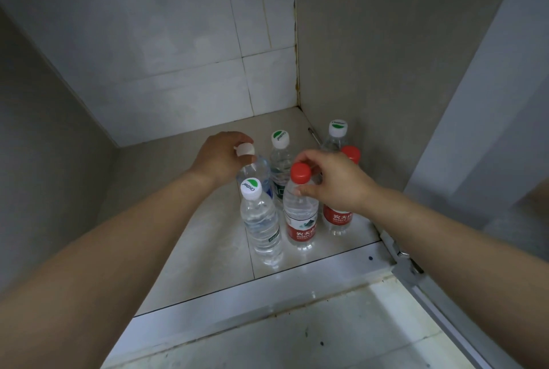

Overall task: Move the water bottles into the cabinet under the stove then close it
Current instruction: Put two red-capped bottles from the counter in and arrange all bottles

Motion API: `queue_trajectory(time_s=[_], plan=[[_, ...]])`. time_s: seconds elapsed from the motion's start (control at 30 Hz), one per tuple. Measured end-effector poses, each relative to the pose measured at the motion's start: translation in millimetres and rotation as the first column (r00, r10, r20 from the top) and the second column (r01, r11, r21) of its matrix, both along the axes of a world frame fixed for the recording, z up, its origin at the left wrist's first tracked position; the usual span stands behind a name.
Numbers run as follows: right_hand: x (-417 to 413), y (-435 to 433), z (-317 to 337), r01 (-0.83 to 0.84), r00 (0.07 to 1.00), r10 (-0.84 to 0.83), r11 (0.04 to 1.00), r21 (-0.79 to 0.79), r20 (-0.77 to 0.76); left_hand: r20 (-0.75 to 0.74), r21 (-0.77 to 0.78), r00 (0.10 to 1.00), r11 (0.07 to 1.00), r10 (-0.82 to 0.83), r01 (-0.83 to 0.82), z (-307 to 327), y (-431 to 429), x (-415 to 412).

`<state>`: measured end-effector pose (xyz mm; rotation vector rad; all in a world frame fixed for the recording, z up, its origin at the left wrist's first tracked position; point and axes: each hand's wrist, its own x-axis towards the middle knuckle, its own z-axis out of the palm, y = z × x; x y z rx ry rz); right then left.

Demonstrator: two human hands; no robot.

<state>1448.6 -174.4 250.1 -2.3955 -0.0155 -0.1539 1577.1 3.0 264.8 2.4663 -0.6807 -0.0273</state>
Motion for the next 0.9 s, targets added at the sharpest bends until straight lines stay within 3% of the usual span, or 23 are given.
queue_trajectory(time_s=[0.27,0.5,0.6,0.67,0.77,0.9], plan=[[0.1,0.8,-0.7,-0.002,1.000,0.002,1.000,0.012,-0.004,0.047,0.061,0.999,0.998,0.021,-0.024,-0.4,3.9,2.9],[-1.1,1.2,-1.5,-0.004,1.000,0.004,1.000,0.011,-0.009,0.017,0.046,0.999,0.998,0.048,-0.048,0.1,3.4,2.9],[-2.1,1.1,-0.2,-0.007,1.000,0.007,1.000,-0.010,0.001,0.101,-0.036,0.993,0.997,0.068,-0.065,8.1,7.4,-16.5],[-3.5,1.8,0.3,-0.017,1.000,0.018,0.999,-0.027,0.006,0.106,-0.132,0.994,0.991,0.014,0.000,7.9,15.4,-39.0],[-7.2,4.0,1.1,-0.021,1.000,0.022,0.999,-0.032,0.022,0.041,-0.057,0.991,0.990,-0.130,0.132,-4.3,30.4,-65.3],[-8.1,2.9,-0.1,0.026,0.999,-0.025,1.000,-0.017,0.030,-0.002,-0.035,0.990,0.990,-0.139,0.139,-16.5,30.7,-69.1]])
